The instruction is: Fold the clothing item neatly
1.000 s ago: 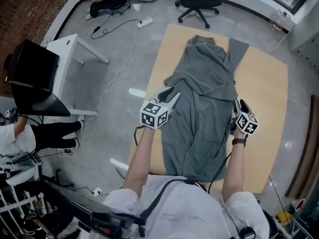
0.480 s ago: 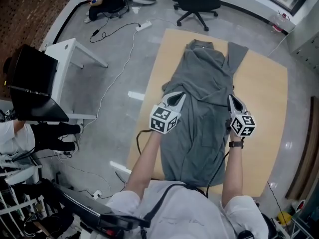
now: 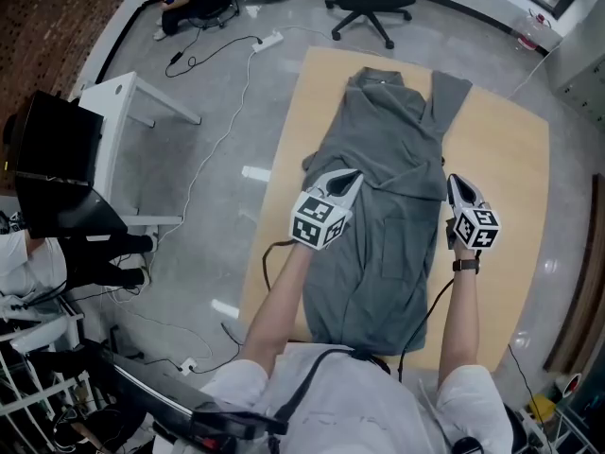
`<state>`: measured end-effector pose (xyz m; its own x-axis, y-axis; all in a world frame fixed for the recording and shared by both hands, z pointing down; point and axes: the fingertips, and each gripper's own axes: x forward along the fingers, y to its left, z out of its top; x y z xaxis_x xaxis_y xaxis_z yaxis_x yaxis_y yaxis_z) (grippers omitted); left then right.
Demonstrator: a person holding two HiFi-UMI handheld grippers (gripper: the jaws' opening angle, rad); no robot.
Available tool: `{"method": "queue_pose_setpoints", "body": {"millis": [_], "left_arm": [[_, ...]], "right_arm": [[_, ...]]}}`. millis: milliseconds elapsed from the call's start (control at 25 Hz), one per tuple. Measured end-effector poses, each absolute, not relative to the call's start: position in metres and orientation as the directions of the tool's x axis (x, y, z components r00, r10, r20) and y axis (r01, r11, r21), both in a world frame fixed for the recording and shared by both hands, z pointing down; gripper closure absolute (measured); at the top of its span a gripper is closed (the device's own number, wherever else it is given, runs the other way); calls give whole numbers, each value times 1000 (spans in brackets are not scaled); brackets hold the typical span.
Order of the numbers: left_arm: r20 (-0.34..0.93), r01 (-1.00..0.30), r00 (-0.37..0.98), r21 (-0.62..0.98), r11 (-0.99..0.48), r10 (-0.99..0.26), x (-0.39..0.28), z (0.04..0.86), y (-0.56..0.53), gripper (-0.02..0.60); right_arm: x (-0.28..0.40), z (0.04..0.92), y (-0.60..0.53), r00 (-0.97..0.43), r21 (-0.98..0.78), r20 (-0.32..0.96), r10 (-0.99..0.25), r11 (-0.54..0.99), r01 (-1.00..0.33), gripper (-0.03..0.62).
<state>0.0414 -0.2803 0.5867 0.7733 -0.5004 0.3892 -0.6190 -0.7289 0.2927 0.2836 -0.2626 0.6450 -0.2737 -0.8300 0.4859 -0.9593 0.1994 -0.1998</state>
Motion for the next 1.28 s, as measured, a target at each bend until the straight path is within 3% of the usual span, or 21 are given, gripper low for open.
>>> {"method": "queue_pose_setpoints", "body": {"millis": [880,1000,1160,1280], "left_arm": [[406,-611,780,324,-723,-477,55,612,-325,582],[416,-614,777,333,-716,-473,56,619,-325,583],[432,-616,772,331,-715,-465,51,628,-326,582],[442,-618,769,330,-714,-462,43,631,-328,582]], "right_arm": [[383,707,-404,-208,-172,622,-755,128,-977,575],[404,714,-438,-169,-188,620,-766,64,-980,531],[422,737,-481,-109,-176,662,-741,-13,-984,380],[435,754,-503,-56,-189,690,-721,-105,-976,358]]}}
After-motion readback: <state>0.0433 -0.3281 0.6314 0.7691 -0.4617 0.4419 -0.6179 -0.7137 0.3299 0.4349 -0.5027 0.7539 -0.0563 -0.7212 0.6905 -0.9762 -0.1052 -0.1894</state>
